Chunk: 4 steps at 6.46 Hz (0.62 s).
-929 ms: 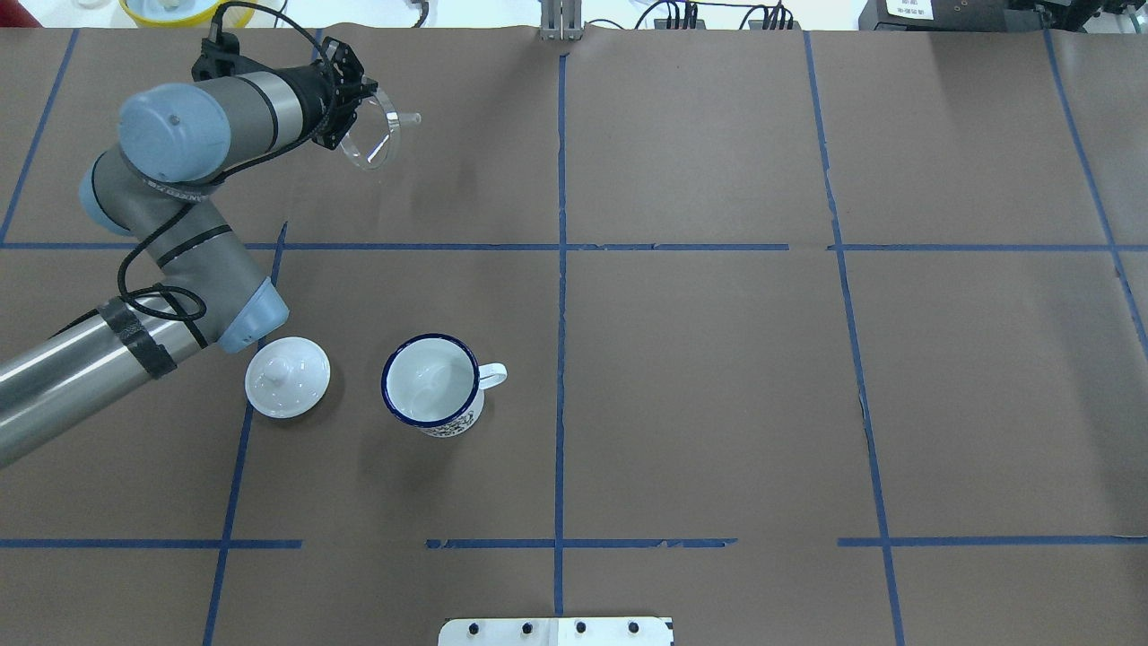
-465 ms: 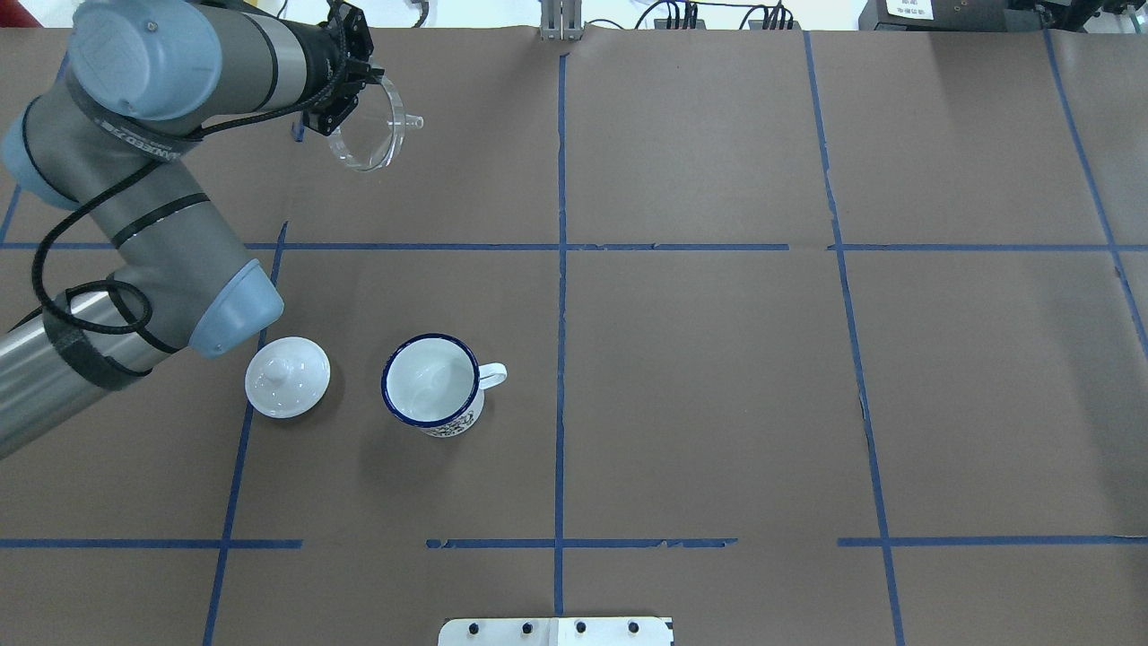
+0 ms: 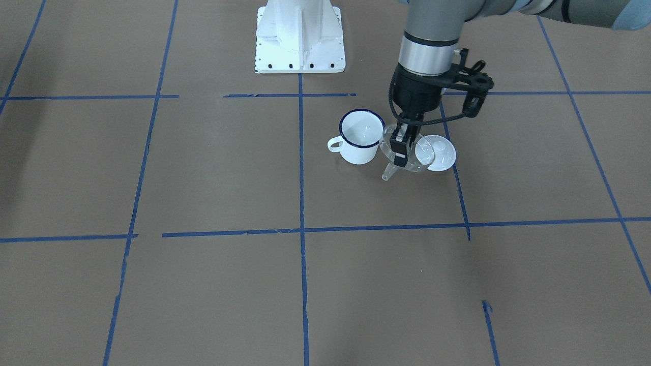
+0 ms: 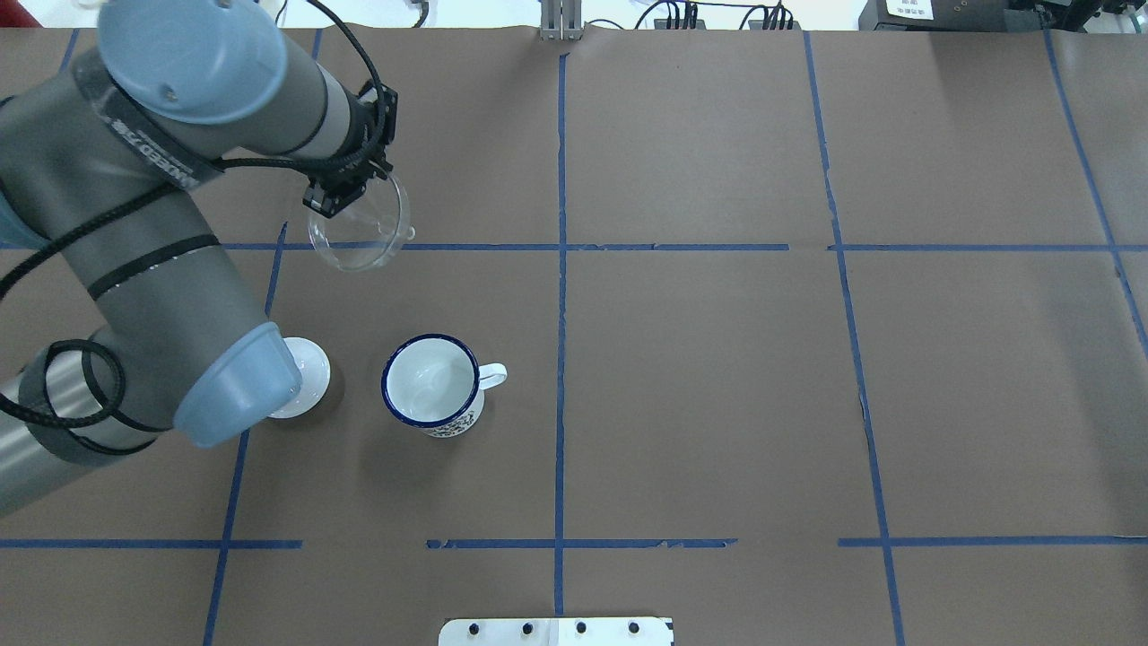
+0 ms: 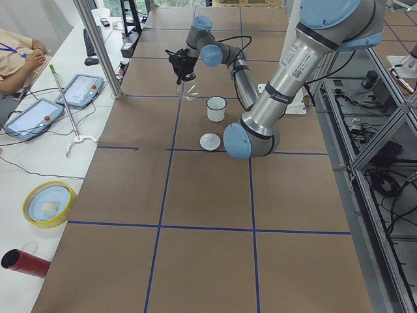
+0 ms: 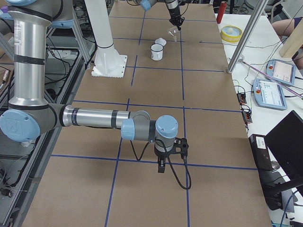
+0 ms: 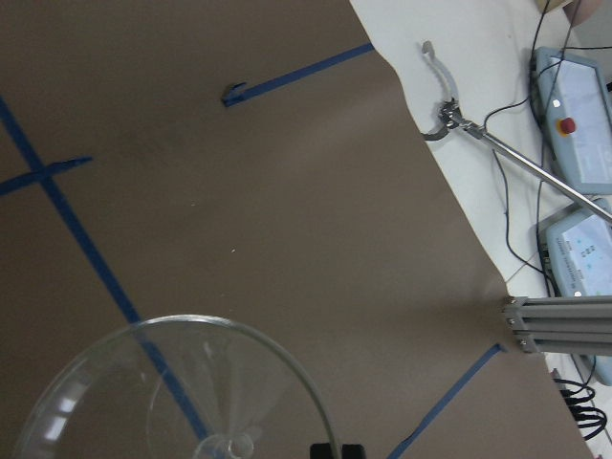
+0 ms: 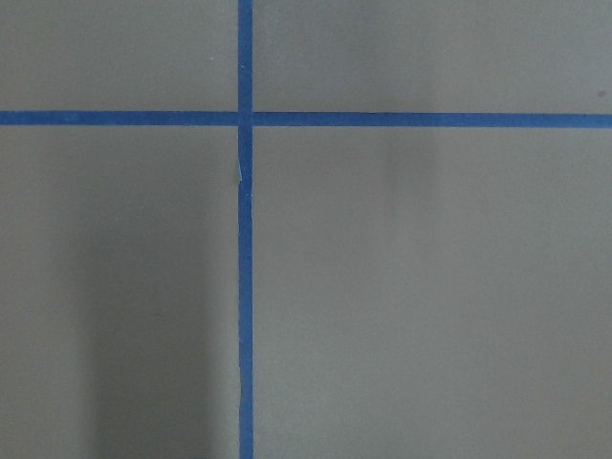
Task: Place funnel on cup
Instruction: 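Carry the funnel over the open mug with the left gripper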
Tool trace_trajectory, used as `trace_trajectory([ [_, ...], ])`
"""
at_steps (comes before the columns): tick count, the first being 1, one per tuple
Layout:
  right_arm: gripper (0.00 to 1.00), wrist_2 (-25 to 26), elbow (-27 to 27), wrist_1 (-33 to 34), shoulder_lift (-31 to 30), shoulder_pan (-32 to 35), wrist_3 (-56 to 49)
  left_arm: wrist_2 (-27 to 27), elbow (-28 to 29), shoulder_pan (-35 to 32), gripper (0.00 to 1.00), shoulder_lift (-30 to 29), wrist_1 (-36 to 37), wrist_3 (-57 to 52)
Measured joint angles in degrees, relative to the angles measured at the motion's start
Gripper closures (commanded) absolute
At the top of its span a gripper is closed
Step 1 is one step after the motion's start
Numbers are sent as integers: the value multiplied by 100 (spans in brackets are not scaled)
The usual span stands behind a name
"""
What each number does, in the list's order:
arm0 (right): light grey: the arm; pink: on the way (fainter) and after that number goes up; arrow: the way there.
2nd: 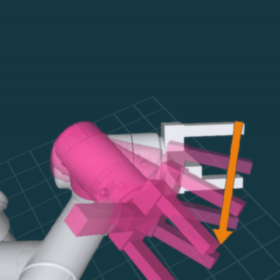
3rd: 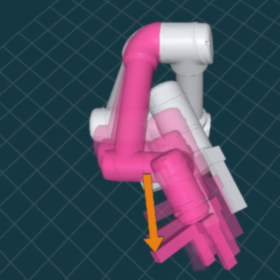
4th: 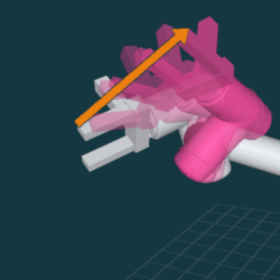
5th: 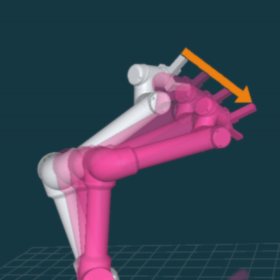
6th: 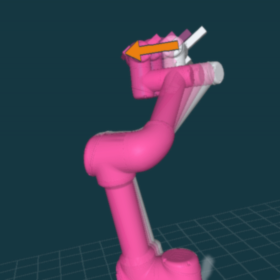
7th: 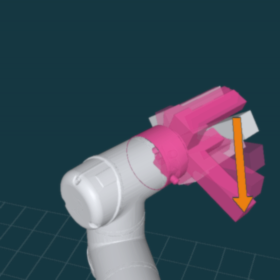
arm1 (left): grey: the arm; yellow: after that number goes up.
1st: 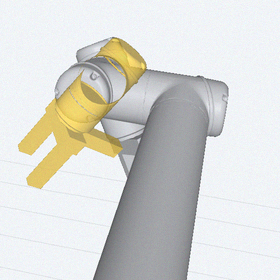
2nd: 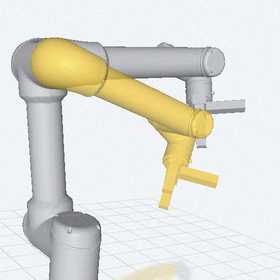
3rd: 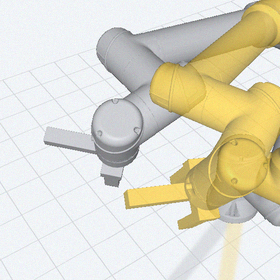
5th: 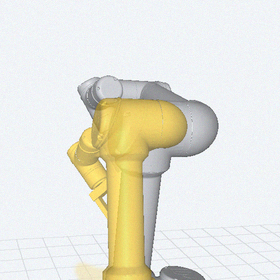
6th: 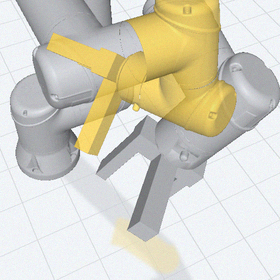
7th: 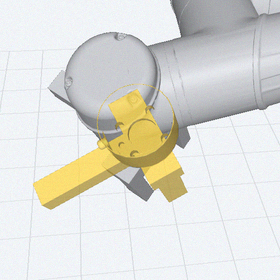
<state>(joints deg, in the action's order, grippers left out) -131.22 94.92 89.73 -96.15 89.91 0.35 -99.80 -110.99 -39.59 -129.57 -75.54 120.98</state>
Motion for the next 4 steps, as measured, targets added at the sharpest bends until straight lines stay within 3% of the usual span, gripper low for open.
trace_trajectory([
  [2, 0, 0, 0, 0, 0, 0, 0, -244, -65, 609, 100, -357, 1219, 1],
  [4, 0, 0, 0, 0, 0, 0, 0, -345, 14, 845, 100, -459, 1436, 30],
])
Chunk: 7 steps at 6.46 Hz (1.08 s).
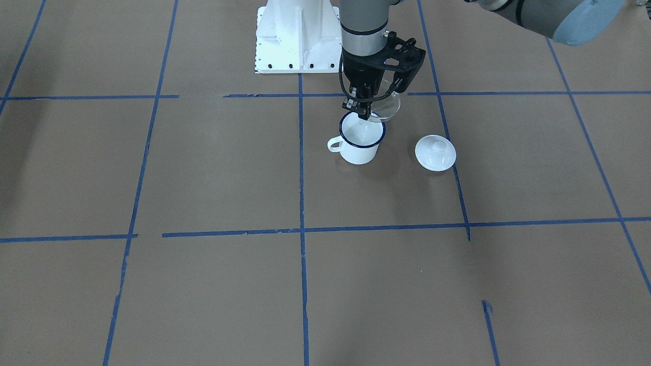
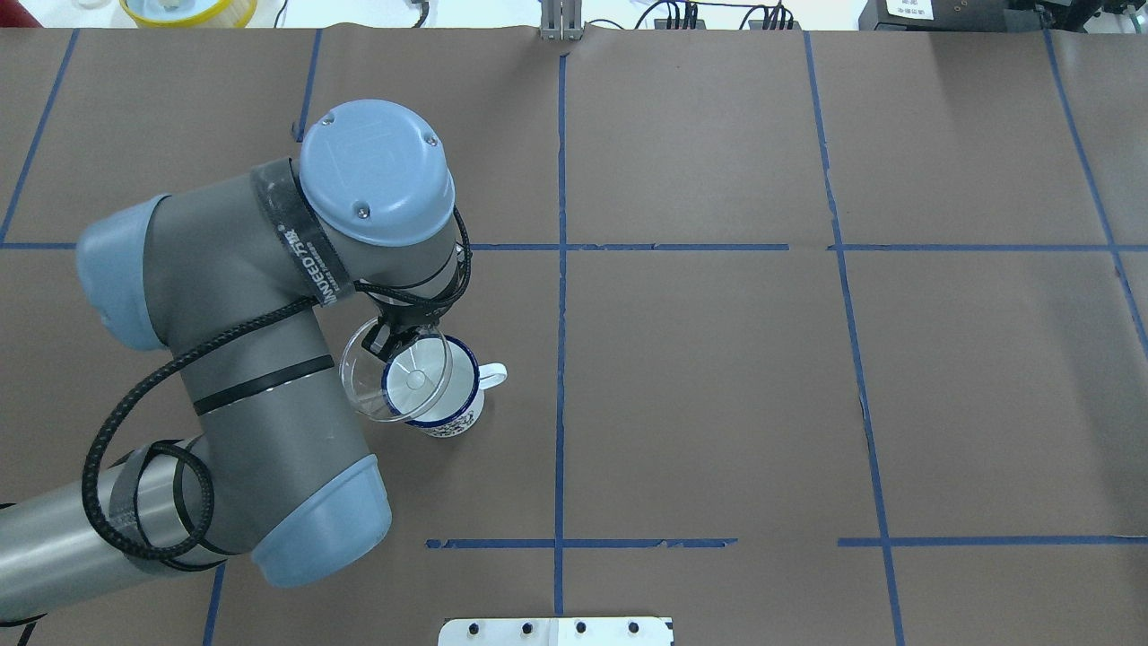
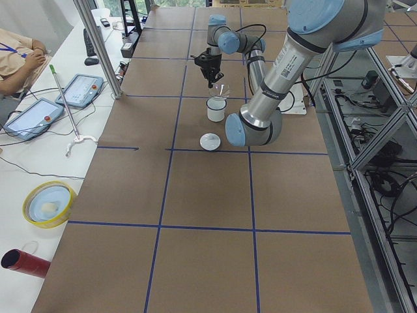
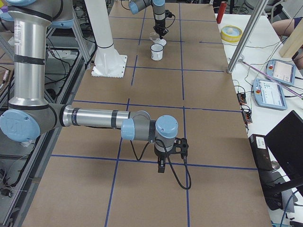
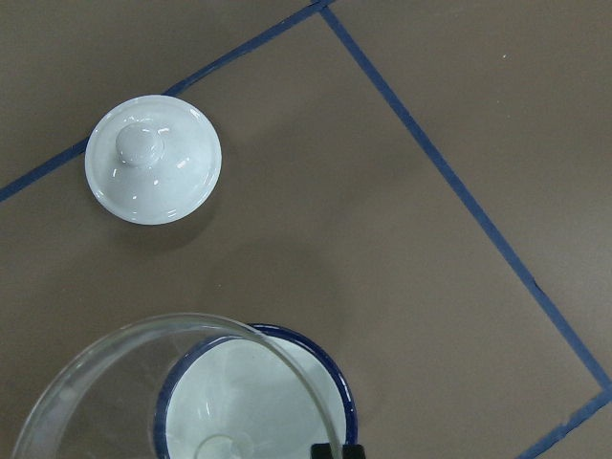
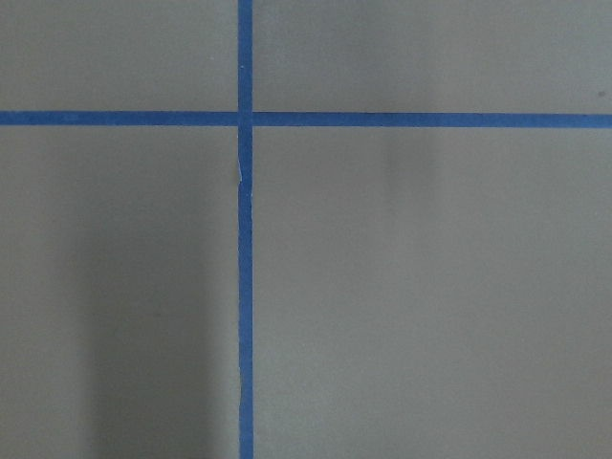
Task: Place funnel on cup
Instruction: 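Carry the funnel over the open mug with the left gripper, then lower the funnel spout-down into the mug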
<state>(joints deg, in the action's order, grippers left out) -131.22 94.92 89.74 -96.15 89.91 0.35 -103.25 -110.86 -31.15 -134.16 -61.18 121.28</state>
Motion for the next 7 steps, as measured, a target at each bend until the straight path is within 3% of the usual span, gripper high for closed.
trace_trajectory([
  [7, 0, 0, 0, 0, 0, 0, 0, 208, 708, 118, 100, -15, -477, -184],
])
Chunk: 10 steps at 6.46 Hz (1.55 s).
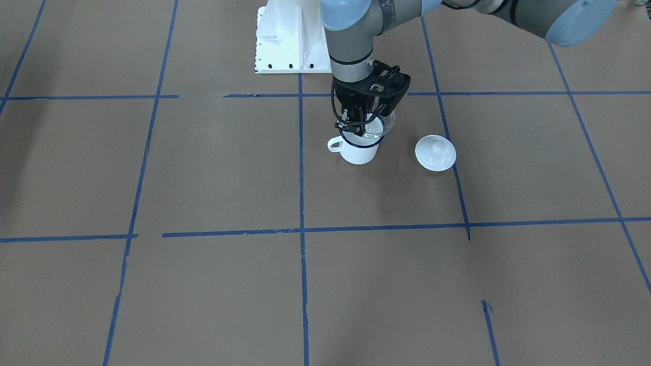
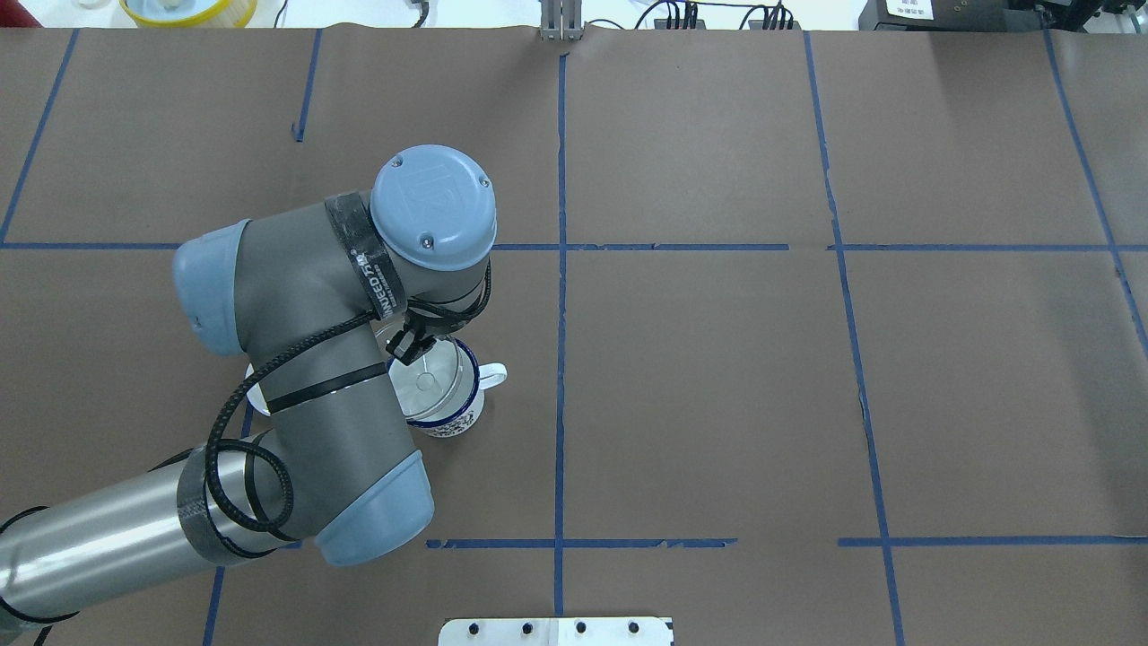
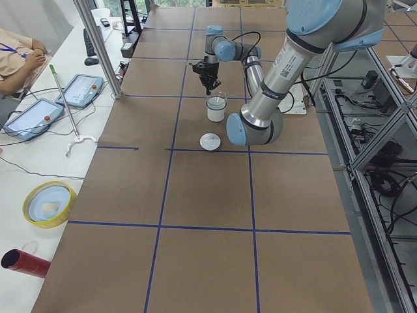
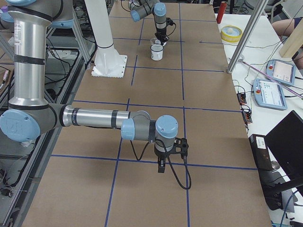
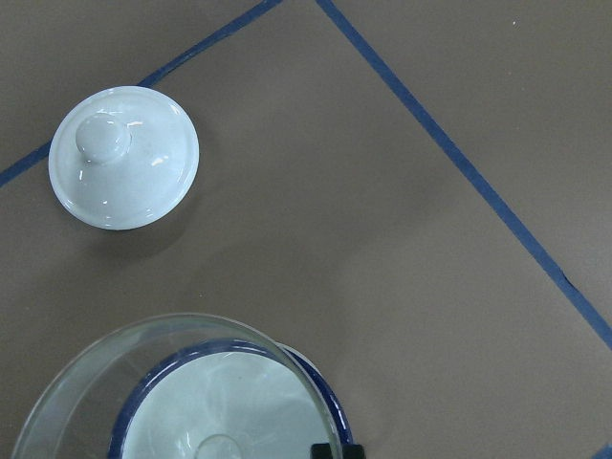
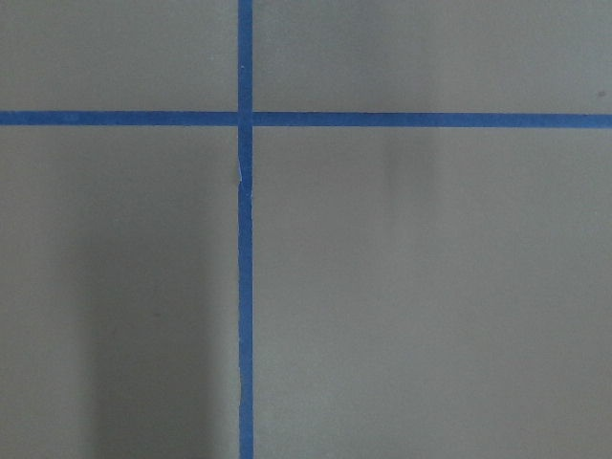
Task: Place funnel on cup
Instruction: 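Lower the funnel spout-down into the mug, then open the left gripper and withdraw it away from the mug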
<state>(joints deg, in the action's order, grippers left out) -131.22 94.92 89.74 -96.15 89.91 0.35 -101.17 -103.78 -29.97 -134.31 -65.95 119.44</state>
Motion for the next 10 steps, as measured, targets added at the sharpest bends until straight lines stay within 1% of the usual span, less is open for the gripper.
trace_trajectory([
  [2, 0, 0, 0, 0, 0, 0, 0, 7, 85, 85, 100, 0, -55, 4],
  [3, 0, 0, 0, 0, 0, 0, 0, 9, 98, 99, 97, -4, -68, 2],
  [4, 0, 0, 0, 0, 0, 0, 0, 9, 100, 102, 59, -10, -79, 0],
  [5, 0, 0, 0, 0, 0, 0, 0, 12, 103, 105, 32, -11, -83, -2],
  [6, 0, 0, 0, 0, 0, 0, 0, 58, 106, 109, 27, -9, -87, -9],
  [8, 0, 0, 0, 0, 0, 0, 0, 165, 76, 107, 27, -26, -97, -68],
  [9, 0, 0, 0, 0, 0, 0, 0, 185, -18, 66, 27, -54, -84, -194],
  [10, 0, 0, 0, 0, 0, 0, 0, 175, -240, -160, 27, -40, -61, -562],
])
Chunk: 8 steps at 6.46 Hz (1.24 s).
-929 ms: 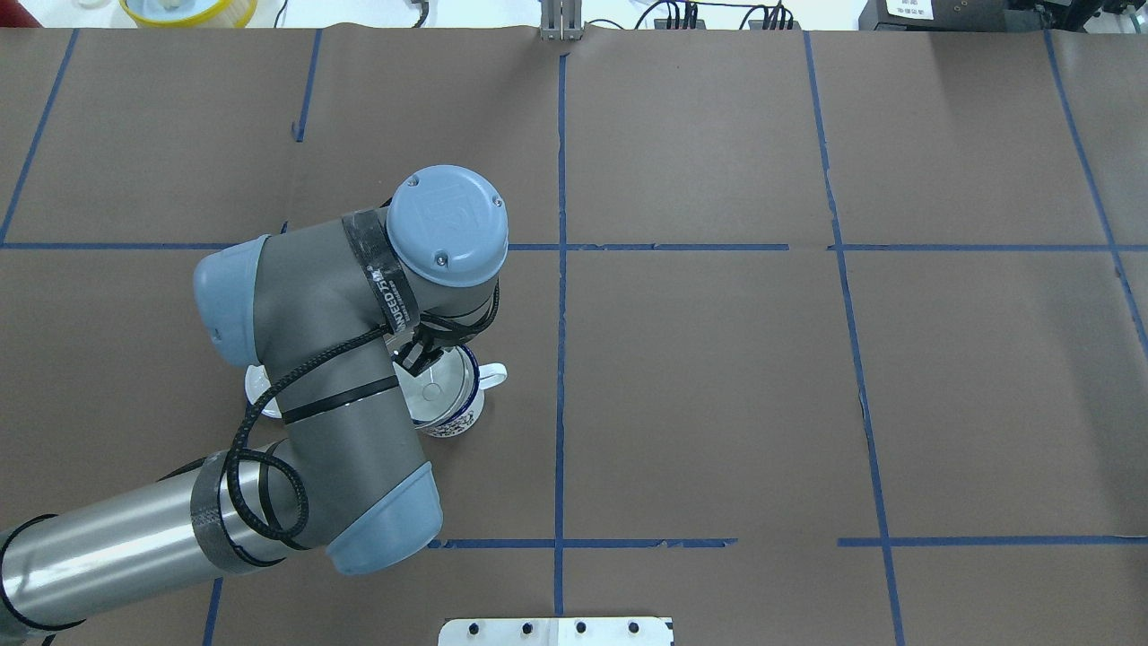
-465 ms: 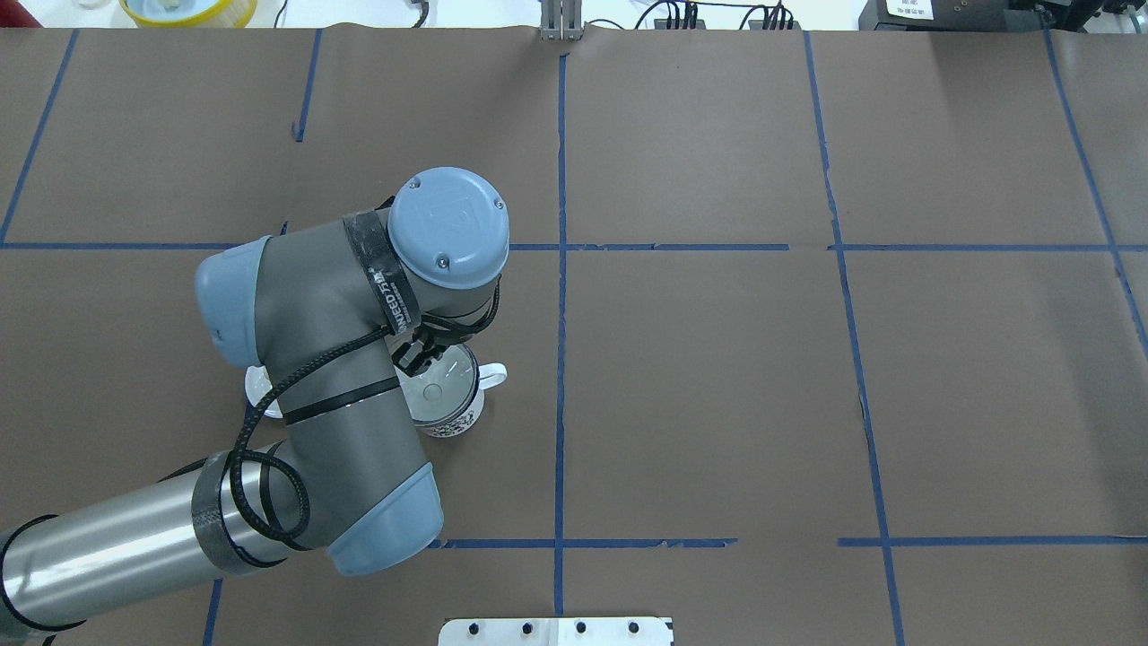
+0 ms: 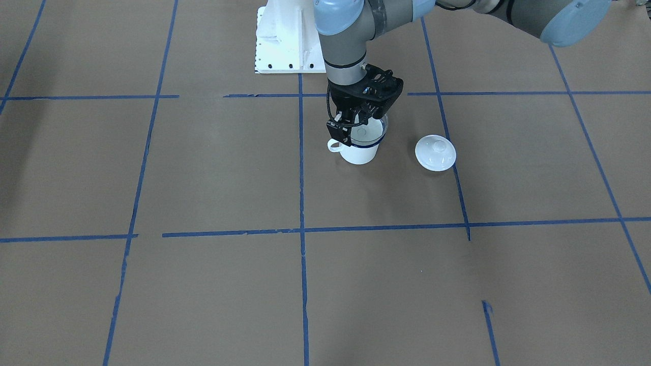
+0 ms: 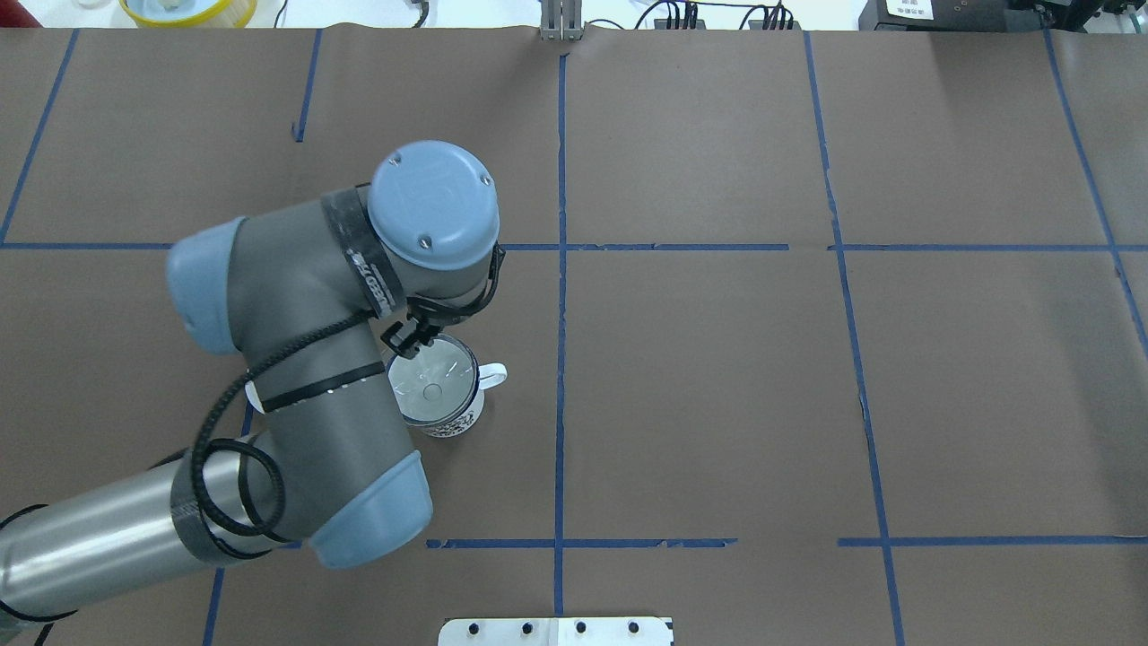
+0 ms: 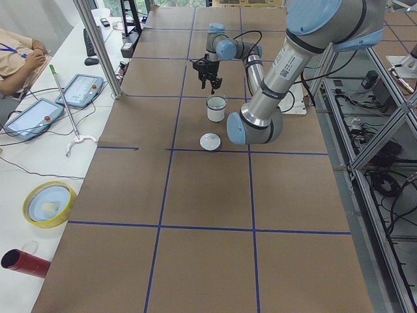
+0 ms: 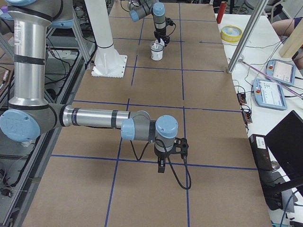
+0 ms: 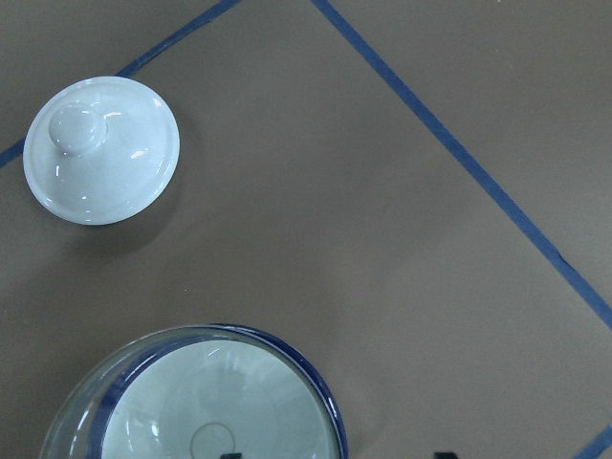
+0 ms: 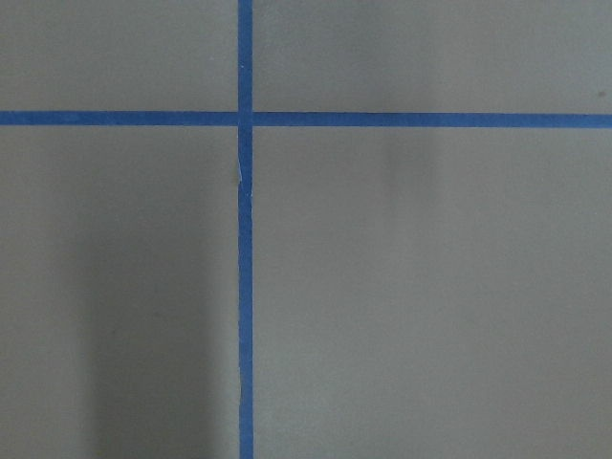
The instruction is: Place funnel on cup
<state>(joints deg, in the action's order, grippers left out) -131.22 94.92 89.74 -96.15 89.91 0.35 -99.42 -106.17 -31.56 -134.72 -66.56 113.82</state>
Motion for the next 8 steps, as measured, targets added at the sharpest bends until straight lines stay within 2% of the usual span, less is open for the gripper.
trace_trajectory([
  [2, 0, 0, 0, 0, 0, 0, 0, -252, -820, -772, 24, 409, 22, -1551],
  [3, 0, 0, 0, 0, 0, 0, 0, -653, -1021, -1311, 20, 692, -4, -2619],
  [4, 0, 0, 0, 0, 0, 0, 0, -1098, -1078, -1886, 12, 991, -96, -3723],
  [6, 0, 0, 0, 0, 0, 0, 0, -1963, -977, -3043, 12, 1810, -621, -5804],
  [8, 0, 0, 0, 0, 0, 0, 0, -2750, -385, -4238, 12, 2416, -971, -7965],
])
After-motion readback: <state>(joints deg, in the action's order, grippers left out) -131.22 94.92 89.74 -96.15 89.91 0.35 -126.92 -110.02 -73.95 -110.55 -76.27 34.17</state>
